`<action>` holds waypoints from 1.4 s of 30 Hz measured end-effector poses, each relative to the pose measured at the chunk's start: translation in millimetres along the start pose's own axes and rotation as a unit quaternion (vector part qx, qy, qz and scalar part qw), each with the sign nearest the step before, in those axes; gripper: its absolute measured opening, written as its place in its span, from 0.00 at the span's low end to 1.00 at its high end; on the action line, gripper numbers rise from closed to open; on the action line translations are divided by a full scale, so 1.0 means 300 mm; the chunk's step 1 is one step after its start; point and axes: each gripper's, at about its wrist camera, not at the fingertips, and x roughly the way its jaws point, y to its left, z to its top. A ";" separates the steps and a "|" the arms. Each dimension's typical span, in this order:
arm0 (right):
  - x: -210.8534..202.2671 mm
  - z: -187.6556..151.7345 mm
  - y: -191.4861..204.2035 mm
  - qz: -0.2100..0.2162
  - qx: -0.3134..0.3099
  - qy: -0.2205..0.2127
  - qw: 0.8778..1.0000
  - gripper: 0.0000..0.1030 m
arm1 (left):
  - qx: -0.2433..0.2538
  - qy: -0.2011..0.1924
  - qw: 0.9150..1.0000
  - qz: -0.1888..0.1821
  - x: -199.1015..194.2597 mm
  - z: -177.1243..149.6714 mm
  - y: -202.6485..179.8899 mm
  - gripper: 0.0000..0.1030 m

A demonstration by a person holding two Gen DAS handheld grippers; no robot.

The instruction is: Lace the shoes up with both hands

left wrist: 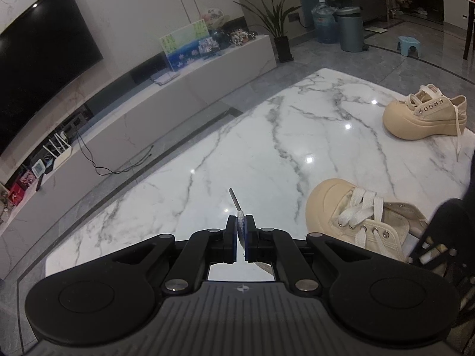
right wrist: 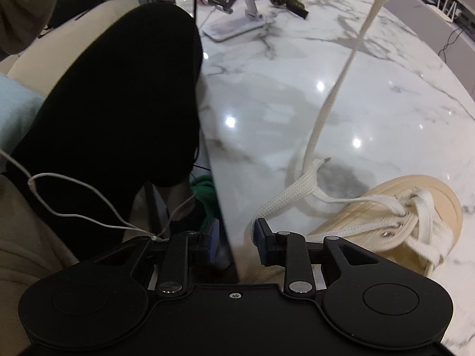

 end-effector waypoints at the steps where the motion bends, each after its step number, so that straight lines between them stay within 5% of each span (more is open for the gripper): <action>1: -0.004 -0.002 0.004 0.001 0.000 -0.001 1.000 0.26 | 0.000 -0.001 1.000 0.002 -0.005 0.002 -0.002 0.03; 9: -0.026 -0.033 0.070 0.030 0.003 -0.011 0.999 0.26 | 0.013 -0.007 1.000 0.002 -0.040 0.019 -0.040 0.03; 20: -0.189 -0.095 -0.017 -0.062 0.086 -0.080 0.991 0.24 | 0.076 0.001 0.993 -0.087 -0.007 0.032 -0.215 0.03; 34: -0.265 -0.201 -0.158 -0.176 0.168 -0.132 0.961 0.22 | 0.140 0.035 0.974 -0.174 0.130 0.072 -0.422 0.03; 36: -0.261 -0.219 -0.180 -0.176 0.179 -0.140 0.958 0.09 | 0.143 0.045 0.972 -0.179 0.150 0.068 -0.435 0.03; 42: -0.250 -0.243 -0.214 -0.169 0.187 -0.152 0.956 0.02 | 0.151 0.068 0.969 -0.183 0.186 0.058 -0.455 0.03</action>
